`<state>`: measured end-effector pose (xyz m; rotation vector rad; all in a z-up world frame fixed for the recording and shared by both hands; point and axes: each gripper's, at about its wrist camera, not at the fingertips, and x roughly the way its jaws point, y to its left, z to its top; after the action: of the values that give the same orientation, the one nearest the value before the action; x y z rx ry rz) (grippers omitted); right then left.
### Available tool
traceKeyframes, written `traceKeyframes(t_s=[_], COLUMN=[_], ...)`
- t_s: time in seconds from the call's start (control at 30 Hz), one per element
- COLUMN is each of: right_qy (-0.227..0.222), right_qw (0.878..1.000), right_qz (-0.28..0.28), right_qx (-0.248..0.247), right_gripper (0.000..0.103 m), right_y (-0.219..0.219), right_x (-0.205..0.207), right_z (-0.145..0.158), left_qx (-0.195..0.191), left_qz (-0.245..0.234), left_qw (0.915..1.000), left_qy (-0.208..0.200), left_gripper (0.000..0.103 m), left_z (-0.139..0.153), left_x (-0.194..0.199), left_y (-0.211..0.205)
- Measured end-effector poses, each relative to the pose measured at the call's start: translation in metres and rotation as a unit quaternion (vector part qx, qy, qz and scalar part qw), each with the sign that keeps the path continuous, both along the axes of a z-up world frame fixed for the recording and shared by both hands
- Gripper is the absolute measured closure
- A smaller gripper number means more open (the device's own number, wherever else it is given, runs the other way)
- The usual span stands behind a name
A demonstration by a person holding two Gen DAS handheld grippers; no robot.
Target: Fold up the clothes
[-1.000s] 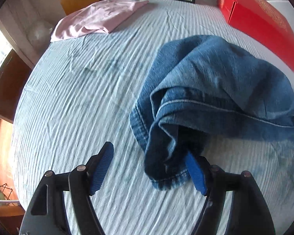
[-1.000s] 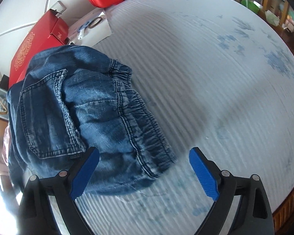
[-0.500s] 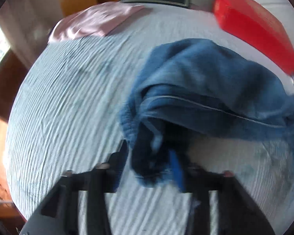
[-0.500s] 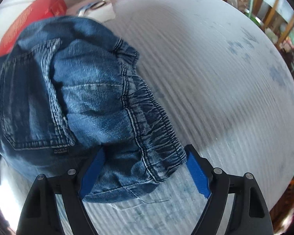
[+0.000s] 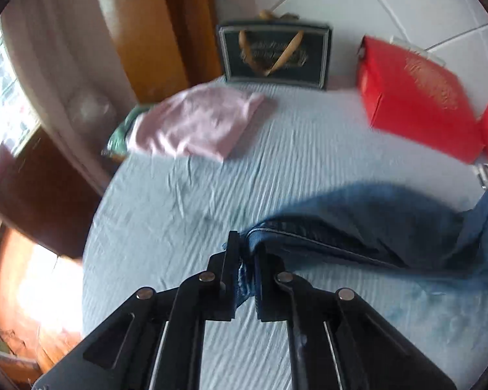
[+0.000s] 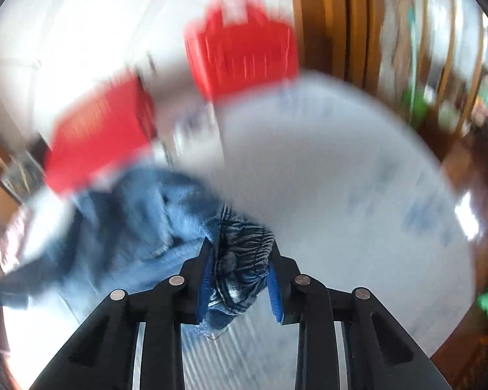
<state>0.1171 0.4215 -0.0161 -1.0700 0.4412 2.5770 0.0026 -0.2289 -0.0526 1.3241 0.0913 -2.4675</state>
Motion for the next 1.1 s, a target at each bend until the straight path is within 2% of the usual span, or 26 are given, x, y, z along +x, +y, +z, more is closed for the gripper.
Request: traceKeyframes(t_s=[0.03, 0.1, 0.17, 0.2, 0.27, 0.33, 0.37, 0.4, 0.47, 0.5, 0.6, 0.67, 0.8, 0.93, 1.1], right_qy=[0.025, 0.049, 0.036, 0.025, -0.017, -0.067, -0.092, -0.107, -0.131, -0.137, -0.129, -0.122, -0.114, -0.115, -0.134], right_qw=[1.0, 0.998, 0.997, 0.998, 0.999, 0.997, 0.995, 0.993, 0.987, 0.983, 0.97, 0.965, 0.963, 0.964, 0.96], right_qz=[0.002, -0.001, -0.013, -0.018, -0.022, -0.023, -0.023, -0.027, -0.041, -0.052, -0.088, -0.105, -0.114, -0.116, -0.134], right_qx=[0.016, 0.047, 0.066, 0.057, 0.034, 0.008, -0.008, -0.03, -0.083, -0.11, -0.184, -0.206, -0.214, -0.212, -0.208], right_gripper=[0.075, 0.075, 0.075, 0.075, 0.074, 0.073, 0.068, 0.064, 0.06, 0.056, 0.054, 0.053, 0.053, 0.053, 0.045], right_y=[0.004, 0.002, 0.024, 0.035, 0.052, 0.075, 0.084, 0.09, 0.1, 0.105, 0.123, 0.124, 0.12, 0.118, 0.119], right_x=[0.006, -0.009, -0.034, -0.049, -0.067, -0.07, -0.068, -0.061, -0.042, -0.03, 0.002, 0.016, 0.024, 0.023, 0.017], right_z=[0.024, 0.06, 0.067, 0.063, 0.038, 0.001, -0.021, -0.039, -0.073, -0.088, -0.118, -0.125, -0.116, -0.107, -0.115], left_qx=[-0.005, -0.011, -0.001, 0.008, 0.024, 0.046, 0.062, 0.083, 0.113, 0.128, 0.165, 0.165, 0.163, 0.155, 0.144], left_qz=[-0.013, -0.041, -0.061, -0.066, -0.072, -0.073, -0.073, -0.072, -0.06, -0.052, -0.033, -0.026, -0.011, -0.013, -0.033], left_qw=[0.9999, 0.9991, 0.9978, 0.9969, 0.9928, 0.9894, 0.9873, 0.9854, 0.9831, 0.9822, 0.9779, 0.9783, 0.9791, 0.9782, 0.9758], left_qy=[0.0, -0.004, -0.026, -0.042, -0.093, -0.117, -0.126, -0.13, -0.131, -0.127, -0.123, -0.123, -0.122, -0.137, -0.161], left_gripper=[0.095, 0.095, 0.095, 0.095, 0.091, 0.086, 0.078, 0.059, 0.036, 0.032, 0.032, 0.032, 0.032, 0.032, 0.032], left_z=[0.008, 0.02, 0.016, 0.009, -0.01, -0.021, -0.026, -0.03, -0.034, -0.035, -0.038, -0.042, -0.062, -0.093, -0.122], left_x=[-0.009, -0.033, -0.069, -0.088, -0.119, -0.122, -0.12, -0.114, -0.099, -0.092, -0.078, -0.079, -0.101, -0.123, -0.136], left_y=[0.002, 0.007, 0.013, 0.013, 0.016, 0.02, 0.021, 0.019, 0.013, 0.009, -0.002, -0.003, 0.001, 0.017, 0.042])
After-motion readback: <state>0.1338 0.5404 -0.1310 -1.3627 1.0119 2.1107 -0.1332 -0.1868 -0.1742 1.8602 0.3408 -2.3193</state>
